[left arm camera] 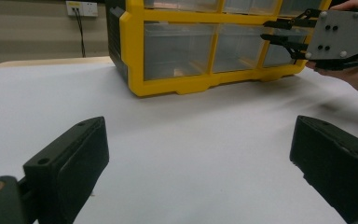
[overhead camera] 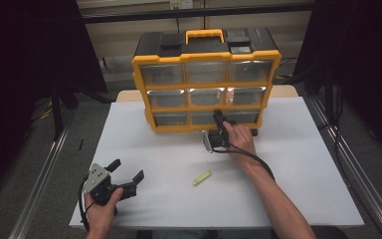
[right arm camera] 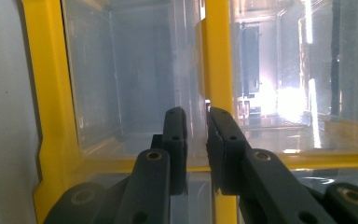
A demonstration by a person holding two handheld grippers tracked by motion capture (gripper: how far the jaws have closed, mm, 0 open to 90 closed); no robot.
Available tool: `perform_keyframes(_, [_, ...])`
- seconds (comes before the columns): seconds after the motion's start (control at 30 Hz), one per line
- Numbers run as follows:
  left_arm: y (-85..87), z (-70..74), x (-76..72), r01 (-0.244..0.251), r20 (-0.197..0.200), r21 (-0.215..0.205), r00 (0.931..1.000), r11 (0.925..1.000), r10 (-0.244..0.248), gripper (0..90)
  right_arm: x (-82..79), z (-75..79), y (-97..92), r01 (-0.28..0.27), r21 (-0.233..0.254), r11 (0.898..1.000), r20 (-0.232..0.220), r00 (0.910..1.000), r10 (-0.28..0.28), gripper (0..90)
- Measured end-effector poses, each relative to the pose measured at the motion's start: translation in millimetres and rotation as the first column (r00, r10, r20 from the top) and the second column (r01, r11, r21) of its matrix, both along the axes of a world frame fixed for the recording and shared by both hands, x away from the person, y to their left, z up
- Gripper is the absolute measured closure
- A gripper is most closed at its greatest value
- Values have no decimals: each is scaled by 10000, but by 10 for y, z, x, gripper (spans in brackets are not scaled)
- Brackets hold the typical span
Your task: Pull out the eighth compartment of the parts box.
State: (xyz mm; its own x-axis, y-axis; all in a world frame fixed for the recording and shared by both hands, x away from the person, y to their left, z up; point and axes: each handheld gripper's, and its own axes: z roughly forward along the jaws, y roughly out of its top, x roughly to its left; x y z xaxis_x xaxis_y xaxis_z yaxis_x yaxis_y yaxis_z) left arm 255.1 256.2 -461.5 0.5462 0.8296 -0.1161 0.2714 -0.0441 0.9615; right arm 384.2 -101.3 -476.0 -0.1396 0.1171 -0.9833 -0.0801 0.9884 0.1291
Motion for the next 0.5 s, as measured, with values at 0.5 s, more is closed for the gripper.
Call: perform_keyframes(0.5, [-4, 7, -12, 53, 73, -86, 10000, 9999, -52, 47, -43, 27, 0, -147, -186, 9997, 27, 9999, 147, 792])
